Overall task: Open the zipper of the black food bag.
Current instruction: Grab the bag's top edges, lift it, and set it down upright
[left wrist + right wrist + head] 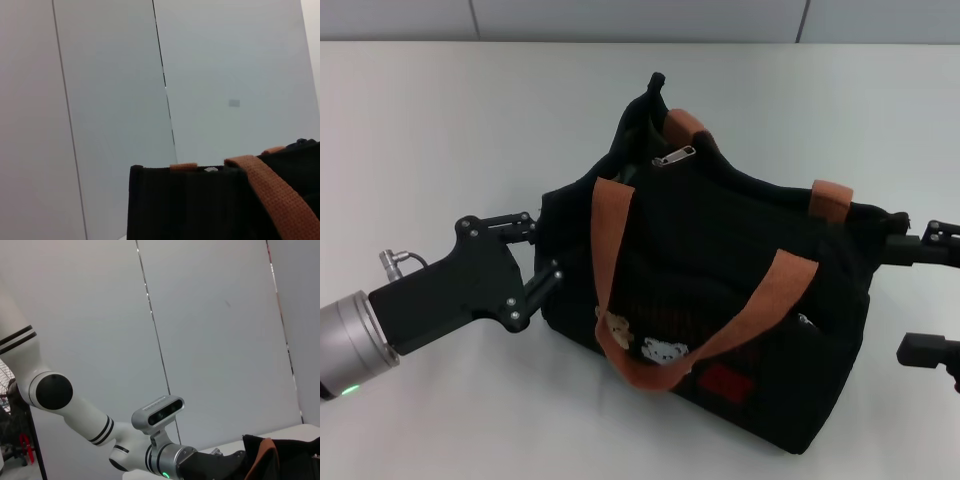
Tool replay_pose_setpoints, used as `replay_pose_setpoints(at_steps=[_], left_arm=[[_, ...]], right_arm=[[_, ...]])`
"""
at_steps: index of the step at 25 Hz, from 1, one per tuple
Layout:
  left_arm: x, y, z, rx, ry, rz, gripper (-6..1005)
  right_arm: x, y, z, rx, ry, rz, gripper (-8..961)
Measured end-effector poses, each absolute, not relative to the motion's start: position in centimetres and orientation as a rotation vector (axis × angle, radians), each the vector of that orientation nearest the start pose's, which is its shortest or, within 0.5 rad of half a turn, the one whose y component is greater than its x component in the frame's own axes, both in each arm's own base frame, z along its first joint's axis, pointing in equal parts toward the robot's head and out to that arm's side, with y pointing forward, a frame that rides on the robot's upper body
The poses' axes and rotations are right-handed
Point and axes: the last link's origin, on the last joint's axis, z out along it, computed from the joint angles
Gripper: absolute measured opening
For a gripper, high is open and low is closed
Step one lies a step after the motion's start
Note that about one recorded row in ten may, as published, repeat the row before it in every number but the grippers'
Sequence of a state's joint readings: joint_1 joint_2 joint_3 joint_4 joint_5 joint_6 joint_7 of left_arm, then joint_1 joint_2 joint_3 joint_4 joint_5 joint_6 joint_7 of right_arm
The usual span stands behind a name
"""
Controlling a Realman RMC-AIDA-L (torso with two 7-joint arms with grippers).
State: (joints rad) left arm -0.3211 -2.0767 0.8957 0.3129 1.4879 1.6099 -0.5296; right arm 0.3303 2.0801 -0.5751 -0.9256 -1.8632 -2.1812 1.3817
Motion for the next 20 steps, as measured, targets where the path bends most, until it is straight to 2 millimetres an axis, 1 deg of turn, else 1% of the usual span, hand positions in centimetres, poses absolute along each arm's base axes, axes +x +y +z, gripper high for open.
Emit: replay_pose_setpoints(at_steps=[2,7,11,13,16,19,20], left_arm=[[-29.4,25.4,-3.3,-2.414,-0.086,-0.930,307],[-29.4,25.4,-3.3,-2.400,-0.057,-0.924,244],[-29.1,25.8,-2.8,-2.311,0.018,-0.926,193],[-28.6,26.3,-2.2,-2.274,0.091,-0.930,175],[-27.3,27.9,-0.9,-2.249,0.231,-0.928,149],[-25.8,29.3,0.4,-2.239,0.398,-0.901,127],[-25.2,29.6,0.8,-2.235,0.458,-0.889,120]], right_arm=[[25.5,23.5,7.1,-2.860,0.327,1.126,839],[25.4,23.4,7.3,-2.845,0.321,1.146,839],[25.3,23.4,7.6,-2.815,0.302,1.176,838],[25.2,23.5,7.9,-2.779,0.283,1.204,838],[25.1,24.1,8.9,-2.712,0.275,1.222,838],[24.5,25.3,10.0,-2.679,0.305,1.185,838],[23.8,26.2,10.7,-2.681,0.293,1.128,838]])
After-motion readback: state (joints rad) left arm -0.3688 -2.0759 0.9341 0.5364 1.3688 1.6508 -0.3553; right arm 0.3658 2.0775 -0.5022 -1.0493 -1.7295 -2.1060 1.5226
